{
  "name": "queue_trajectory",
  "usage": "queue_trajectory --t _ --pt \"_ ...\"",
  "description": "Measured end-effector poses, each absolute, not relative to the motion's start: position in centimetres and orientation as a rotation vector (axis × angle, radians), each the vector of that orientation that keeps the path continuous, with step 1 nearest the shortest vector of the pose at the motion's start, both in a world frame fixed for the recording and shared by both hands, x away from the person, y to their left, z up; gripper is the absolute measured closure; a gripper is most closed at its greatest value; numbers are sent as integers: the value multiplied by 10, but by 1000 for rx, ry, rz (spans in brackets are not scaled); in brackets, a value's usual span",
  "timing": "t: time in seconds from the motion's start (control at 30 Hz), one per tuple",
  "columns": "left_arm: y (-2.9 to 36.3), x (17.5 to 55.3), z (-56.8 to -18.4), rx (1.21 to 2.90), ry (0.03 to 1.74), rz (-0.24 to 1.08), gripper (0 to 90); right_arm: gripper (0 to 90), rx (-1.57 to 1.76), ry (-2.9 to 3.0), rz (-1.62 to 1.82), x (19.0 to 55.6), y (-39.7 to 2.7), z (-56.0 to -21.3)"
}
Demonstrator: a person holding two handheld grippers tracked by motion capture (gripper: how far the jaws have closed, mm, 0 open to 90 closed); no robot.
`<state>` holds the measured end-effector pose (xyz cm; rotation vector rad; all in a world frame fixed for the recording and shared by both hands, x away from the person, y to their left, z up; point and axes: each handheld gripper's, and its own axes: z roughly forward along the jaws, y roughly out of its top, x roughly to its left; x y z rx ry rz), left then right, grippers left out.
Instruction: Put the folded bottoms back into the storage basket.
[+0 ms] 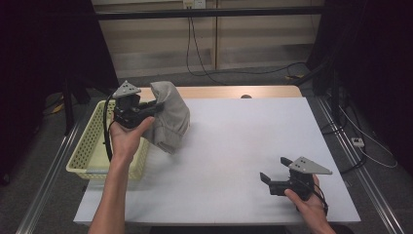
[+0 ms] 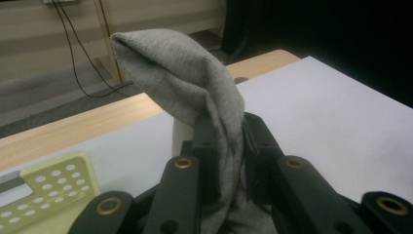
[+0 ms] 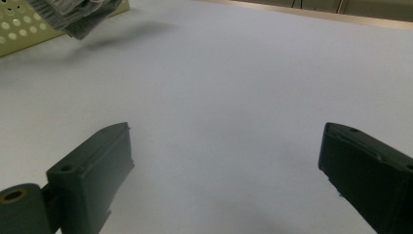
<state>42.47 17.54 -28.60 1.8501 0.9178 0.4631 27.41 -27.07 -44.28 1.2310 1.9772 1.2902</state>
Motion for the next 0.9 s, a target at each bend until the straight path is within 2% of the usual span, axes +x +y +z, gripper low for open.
queue_trajectory --t 0.9 --pt "195 406 -262 1792 937 523 785 52 1234 1977 1289 274 -271 -443"
